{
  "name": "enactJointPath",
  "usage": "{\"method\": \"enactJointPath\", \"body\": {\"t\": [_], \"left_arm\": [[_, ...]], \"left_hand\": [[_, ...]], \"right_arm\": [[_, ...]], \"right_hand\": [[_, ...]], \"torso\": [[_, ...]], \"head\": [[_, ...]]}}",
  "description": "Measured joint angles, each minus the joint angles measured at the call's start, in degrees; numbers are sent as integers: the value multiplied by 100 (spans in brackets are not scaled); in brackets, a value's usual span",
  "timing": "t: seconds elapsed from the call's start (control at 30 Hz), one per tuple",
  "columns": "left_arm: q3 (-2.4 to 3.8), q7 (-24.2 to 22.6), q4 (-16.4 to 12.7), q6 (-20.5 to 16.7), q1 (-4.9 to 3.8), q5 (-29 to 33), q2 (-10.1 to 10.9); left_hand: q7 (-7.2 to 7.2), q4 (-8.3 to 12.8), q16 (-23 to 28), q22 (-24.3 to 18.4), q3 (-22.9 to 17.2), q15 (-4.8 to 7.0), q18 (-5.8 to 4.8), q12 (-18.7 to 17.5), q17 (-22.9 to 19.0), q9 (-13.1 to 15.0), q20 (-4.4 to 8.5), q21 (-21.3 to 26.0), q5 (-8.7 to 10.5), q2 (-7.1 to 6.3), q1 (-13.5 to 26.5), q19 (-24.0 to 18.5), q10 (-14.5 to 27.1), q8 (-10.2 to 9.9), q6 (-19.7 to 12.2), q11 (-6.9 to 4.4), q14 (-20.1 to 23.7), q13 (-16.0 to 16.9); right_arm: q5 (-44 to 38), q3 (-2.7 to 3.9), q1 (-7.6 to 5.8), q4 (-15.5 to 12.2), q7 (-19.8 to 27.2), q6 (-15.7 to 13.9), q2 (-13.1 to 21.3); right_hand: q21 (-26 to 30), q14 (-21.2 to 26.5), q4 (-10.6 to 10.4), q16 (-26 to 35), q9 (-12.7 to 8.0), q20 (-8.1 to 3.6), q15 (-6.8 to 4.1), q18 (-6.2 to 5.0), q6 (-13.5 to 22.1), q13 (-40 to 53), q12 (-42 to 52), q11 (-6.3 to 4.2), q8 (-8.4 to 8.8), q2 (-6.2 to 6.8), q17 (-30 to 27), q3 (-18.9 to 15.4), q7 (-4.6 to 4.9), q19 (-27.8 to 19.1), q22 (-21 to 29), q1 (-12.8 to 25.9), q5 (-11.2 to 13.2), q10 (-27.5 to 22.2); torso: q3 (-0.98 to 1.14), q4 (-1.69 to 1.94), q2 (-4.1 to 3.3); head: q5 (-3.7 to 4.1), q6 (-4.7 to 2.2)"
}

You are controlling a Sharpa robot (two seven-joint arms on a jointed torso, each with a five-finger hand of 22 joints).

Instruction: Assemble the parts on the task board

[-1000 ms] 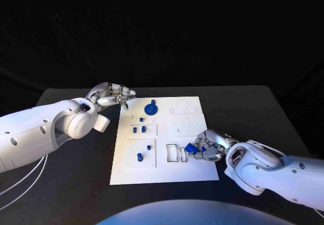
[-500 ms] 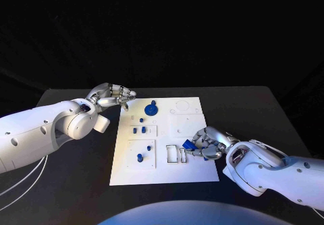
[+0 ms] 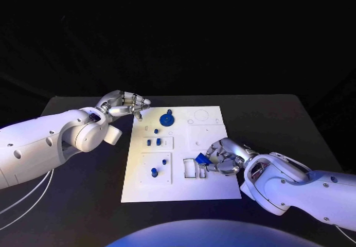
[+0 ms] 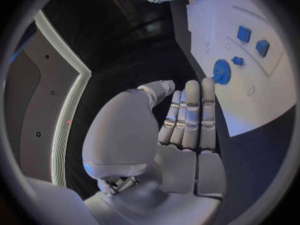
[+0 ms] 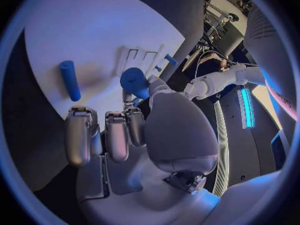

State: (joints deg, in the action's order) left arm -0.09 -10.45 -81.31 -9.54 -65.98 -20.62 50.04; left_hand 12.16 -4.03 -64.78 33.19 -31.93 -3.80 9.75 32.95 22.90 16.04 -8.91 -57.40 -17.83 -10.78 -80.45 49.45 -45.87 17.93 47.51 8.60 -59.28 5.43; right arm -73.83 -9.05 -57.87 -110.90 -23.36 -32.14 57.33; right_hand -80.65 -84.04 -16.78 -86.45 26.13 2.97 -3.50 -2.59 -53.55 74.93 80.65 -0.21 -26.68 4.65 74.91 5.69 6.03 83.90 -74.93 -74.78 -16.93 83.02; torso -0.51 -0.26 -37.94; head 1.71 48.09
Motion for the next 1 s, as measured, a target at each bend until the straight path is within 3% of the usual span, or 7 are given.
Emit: {"method": "enactJointPath", "body": {"t": [0.4,0.63,0.73,1.0], "left_arm": [[0,3,-2,1,0,-1,-18],[0,5,-5,1,0,-1,-17],[0,6,-11,1,0,-1,-12],[0,9,-19,1,-1,-1,-8]], "left_hand": [[0,0,0,0,0,0,0,0,0,0,0,0,0,0,0,0,0,0,0,0,0,0],[0,0,0,-6,0,-22,0,30,4,0,0,0,0,0,0,0,21,0,0,-21,22,0],[0,0,0,-7,0,-22,0,30,5,4,0,0,0,0,0,0,21,0,0,-21,22,0],[0,0,0,-6,0,-22,0,30,5,4,0,0,0,0,0,0,21,0,0,-21,22,0]], "right_arm": [[107,-5,23,143,-89,286,-311],[113,-5,41,242,-178,355,-444],[113,-2,43,267,-202,362,-487],[113,-2,50,301,-245,379,-579]], "right_hand": [[0,0,-13,-21,-33,-21,0,0,-85,-1,67,-15,-37,-86,0,-41,40,21,1,816,-2,66],[0,0,2,-21,-43,-21,0,0,-150,-1,68,-15,-84,-105,0,-70,-6,21,2,907,-3,66],[0,9,-13,-21,-39,-41,-33,-1,-215,-1,88,-15,-98,-155,0,-118,-70,0,2,1018,-2,66],[0,1,-13,-21,-21,-41,-41,-1,-278,-2,87,-15,-126,-126,0,-118,-129,0,2,1048,-2,66]], "torso": [[-5,4,-4],[-5,9,-11],[-5,9,-13],[-1,4,-14]], "head": [[-19,19],[-31,20],[-38,28],[-53,51]]}}
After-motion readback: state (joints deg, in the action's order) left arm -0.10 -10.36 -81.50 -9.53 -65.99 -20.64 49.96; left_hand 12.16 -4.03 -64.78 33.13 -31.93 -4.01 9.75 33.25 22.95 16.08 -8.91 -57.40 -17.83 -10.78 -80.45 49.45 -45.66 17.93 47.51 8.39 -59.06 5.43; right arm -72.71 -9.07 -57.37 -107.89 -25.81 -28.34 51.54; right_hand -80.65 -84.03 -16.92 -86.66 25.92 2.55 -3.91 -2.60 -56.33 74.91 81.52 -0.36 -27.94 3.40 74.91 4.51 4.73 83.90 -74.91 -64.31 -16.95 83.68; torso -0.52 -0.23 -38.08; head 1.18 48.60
